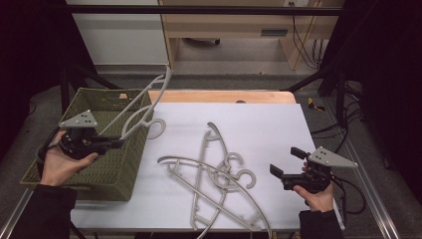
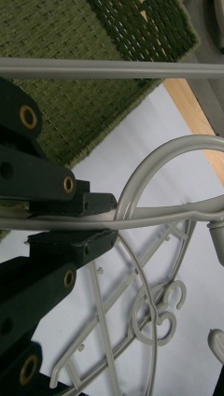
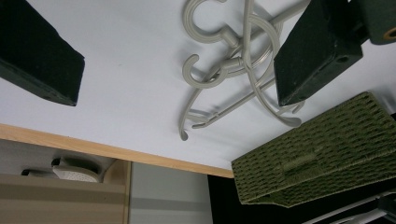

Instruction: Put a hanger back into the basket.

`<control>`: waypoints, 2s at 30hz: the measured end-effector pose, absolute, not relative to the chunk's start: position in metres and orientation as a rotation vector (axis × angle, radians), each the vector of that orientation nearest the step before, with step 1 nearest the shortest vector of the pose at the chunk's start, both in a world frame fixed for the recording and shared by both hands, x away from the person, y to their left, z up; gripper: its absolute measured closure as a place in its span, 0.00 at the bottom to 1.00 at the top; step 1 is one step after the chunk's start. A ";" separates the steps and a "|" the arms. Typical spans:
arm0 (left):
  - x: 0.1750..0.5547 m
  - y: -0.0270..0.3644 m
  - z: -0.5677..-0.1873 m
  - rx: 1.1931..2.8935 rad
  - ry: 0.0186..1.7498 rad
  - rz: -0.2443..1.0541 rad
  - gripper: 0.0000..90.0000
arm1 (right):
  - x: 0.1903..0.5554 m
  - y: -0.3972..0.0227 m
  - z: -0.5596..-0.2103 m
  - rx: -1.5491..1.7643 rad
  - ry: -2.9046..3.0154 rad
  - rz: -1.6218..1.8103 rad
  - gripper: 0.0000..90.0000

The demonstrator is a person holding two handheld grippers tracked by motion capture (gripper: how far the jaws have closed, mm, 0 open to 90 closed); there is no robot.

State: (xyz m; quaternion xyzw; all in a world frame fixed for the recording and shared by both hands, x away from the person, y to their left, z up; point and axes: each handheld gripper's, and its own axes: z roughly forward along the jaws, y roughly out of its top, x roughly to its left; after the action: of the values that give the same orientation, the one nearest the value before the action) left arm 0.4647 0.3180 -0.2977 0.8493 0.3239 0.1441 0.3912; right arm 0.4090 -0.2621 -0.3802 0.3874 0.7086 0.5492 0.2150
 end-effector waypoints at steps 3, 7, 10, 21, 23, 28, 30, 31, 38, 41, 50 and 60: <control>0.467 0.328 -0.299 2.158 0.833 0.362 0.91 | 0.409 -0.262 -0.380 1.075 1.965 1.522 0.02; 0.469 0.344 -0.303 2.161 0.842 0.349 0.91 | 0.409 -0.262 -0.381 1.075 1.967 1.520 0.02; 0.469 0.356 -0.307 2.162 0.862 0.340 0.91 | 0.410 -0.262 -0.381 1.072 1.968 1.519 0.02; 0.477 0.389 -0.324 2.187 0.927 0.302 0.91 | 0.410 -0.262 -0.382 1.082 1.971 1.514 0.02; 0.478 0.395 -0.328 2.187 0.942 0.291 0.91 | 0.410 -0.262 -0.382 1.083 1.971 1.515 0.02; 0.481 0.404 -0.341 2.200 0.964 0.255 0.91 | 0.411 -0.261 -0.382 1.084 1.973 1.513 0.02; 0.482 0.406 -0.345 2.215 0.961 0.244 0.91 | 0.411 -0.261 -0.382 1.082 1.972 1.510 0.02; 0.482 0.407 -0.346 2.213 0.962 0.240 0.91 | 0.411 -0.262 -0.382 1.083 1.974 1.510 0.02; 0.480 0.415 -0.354 2.213 0.992 0.219 0.90 | 0.411 -0.261 -0.383 1.084 1.972 1.512 0.02; 0.481 0.413 -0.360 2.226 1.009 0.221 0.90 | 0.411 -0.262 -0.383 1.087 1.973 1.511 0.02; 0.485 0.410 -0.374 2.216 1.084 0.241 0.90 | 0.410 -0.263 -0.382 1.083 1.971 1.519 0.02; 0.485 0.412 -0.382 2.226 1.222 0.290 0.85 | 0.410 -0.262 -0.382 1.084 1.969 1.519 0.02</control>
State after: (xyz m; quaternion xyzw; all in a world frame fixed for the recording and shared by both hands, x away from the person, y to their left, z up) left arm 0.4846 0.4116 -0.3817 0.8337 0.4579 0.1087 0.2888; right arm 0.4102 -0.2618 -0.3818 0.3904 0.7092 0.5471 0.2127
